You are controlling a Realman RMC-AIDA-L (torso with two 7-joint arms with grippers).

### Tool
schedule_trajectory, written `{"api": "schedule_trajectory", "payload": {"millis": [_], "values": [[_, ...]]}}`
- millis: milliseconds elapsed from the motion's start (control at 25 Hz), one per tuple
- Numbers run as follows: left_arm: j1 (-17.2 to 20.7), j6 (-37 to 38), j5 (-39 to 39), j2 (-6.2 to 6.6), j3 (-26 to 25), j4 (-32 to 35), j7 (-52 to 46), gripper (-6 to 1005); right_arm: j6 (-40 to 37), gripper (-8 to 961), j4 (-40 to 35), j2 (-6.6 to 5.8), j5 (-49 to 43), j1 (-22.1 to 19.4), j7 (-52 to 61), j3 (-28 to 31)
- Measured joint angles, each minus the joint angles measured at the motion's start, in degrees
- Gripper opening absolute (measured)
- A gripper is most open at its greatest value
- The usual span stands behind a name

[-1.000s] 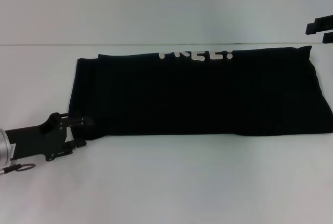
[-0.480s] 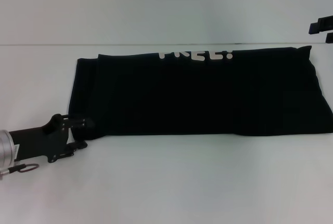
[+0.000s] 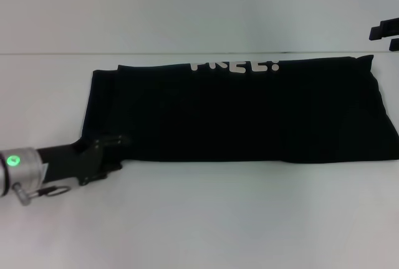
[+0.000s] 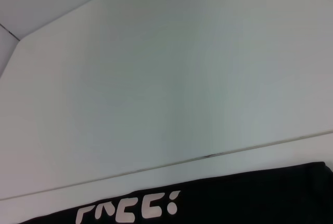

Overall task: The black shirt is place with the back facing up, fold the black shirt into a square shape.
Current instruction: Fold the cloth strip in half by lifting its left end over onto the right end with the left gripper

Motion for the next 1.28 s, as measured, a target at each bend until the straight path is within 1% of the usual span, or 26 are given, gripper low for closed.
{"api": "schedule_trajectory", "payload": {"millis": [80, 200, 280, 360, 480, 600, 880, 1280], "values": [[-2.26, -1.27, 0.00, -0.18, -0.04, -1.01, 0.44, 635, -0.01, 614, -0.02, 0.04, 0.01, 0.08, 0.00, -0.11], [-4.50, -2.12, 0.00, -0.58, -0.09, -1.29, 1.05, 634, -0.02, 614, -0.13, 0.10, 0.04, 0.28, -0.05, -0.04], [-5.85, -2.44, -0.29, -0.92, -0.35, -1.26, 2.30, 634, -0.03, 614, -0.17, 0.11, 0.08, 0.34, -0.11, 0.04], [-6.35, -2.71, -1.09, -1.09, -0.50, -1.08, 3.29, 633, -0.04, 614, -0.24, 0.13, 0.11, 0.37, -0.15, 0.07], [-6.17, -3.16, -1.60, -1.07, -0.39, -1.05, 3.26, 632, -0.18, 614, -0.38, 0.21, 0.18, 0.39, -0.16, 0.08], [-4.92, -3.13, -1.62, -0.94, -0.69, -0.97, 3.16, 631, -0.25, 614, -0.45, 0.22, 0.21, 0.35, -0.17, 0.09], [-2.87, -2.44, -1.68, -0.31, -1.14, 0.33, 3.07, 629, -0.53, 615, -0.42, 0.20, 0.32, 0.28, -0.18, 0.48], [-3.24, -3.99, -1.10, -0.21, 0.06, 0.08, 3.41, 627, -0.96, 615, -0.51, 0.19, 0.65, 0.49, -0.18, 1.16]]}}
